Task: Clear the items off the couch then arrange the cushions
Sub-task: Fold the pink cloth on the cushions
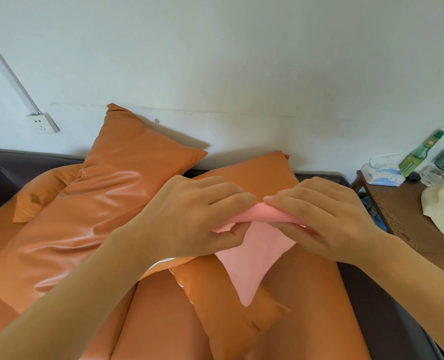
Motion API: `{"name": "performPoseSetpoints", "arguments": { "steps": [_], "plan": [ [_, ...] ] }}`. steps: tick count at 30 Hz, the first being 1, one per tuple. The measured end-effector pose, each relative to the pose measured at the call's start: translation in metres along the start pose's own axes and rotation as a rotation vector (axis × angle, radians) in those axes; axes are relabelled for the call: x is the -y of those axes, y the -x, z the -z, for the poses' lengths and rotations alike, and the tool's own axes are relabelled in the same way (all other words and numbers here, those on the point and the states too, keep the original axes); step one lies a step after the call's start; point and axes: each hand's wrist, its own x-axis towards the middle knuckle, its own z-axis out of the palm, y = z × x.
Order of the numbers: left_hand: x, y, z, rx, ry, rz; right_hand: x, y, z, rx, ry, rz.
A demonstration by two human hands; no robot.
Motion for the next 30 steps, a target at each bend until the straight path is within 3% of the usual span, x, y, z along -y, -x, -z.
{"name": "performPoseSetpoints", "arguments": {
  "steps": [6,12,20,30],
  "plan": [
    [0.008,0.008,-0.001,0.000,-0.037,-0.066,0.002,-0.005,0.002,0.040,-0.036,-0.045],
    [0.005,0.011,0.000,0.036,0.011,-0.002,0.002,-0.007,0.000,-0.013,-0.023,-0.006],
    [0.007,0.013,0.004,0.044,0.008,-0.012,0.004,-0.008,0.001,0.072,-0.073,-0.065],
    [0.006,0.013,0.006,0.067,-0.013,0.017,0.003,-0.011,-0.001,0.042,-0.046,-0.053]
  ]
}}
